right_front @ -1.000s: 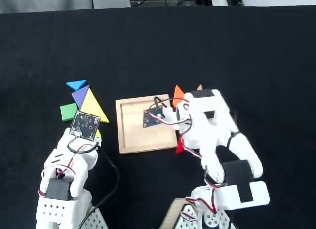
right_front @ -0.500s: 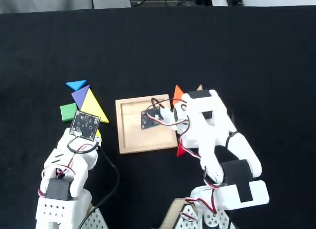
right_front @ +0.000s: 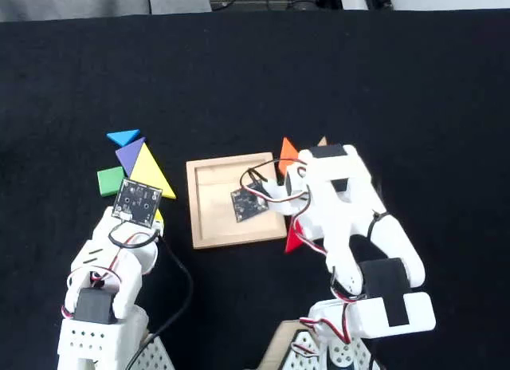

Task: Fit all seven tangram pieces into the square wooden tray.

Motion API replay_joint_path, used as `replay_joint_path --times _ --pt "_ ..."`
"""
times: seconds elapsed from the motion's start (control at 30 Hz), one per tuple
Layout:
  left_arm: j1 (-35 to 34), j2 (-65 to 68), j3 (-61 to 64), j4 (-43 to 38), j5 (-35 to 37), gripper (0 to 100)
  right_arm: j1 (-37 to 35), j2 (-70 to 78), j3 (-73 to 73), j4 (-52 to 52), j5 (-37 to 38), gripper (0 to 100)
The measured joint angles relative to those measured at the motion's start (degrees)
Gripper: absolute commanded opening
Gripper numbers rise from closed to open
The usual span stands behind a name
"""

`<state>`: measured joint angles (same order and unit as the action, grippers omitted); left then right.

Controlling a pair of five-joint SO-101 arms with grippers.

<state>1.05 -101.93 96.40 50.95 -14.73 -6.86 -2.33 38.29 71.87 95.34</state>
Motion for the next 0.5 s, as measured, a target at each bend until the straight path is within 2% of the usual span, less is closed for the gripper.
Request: replay_joint_path --times 0.37,0.5 --pt "0.0 0.0 0.0 0.0 0.0 3 0.7 4.66 -0.44 -1.76 1.58 39.1" --pt "0.0 0.0 0.0 0.0 0.0 3 0.7 4.75 -0.62 -1.76 1.58 27.7"
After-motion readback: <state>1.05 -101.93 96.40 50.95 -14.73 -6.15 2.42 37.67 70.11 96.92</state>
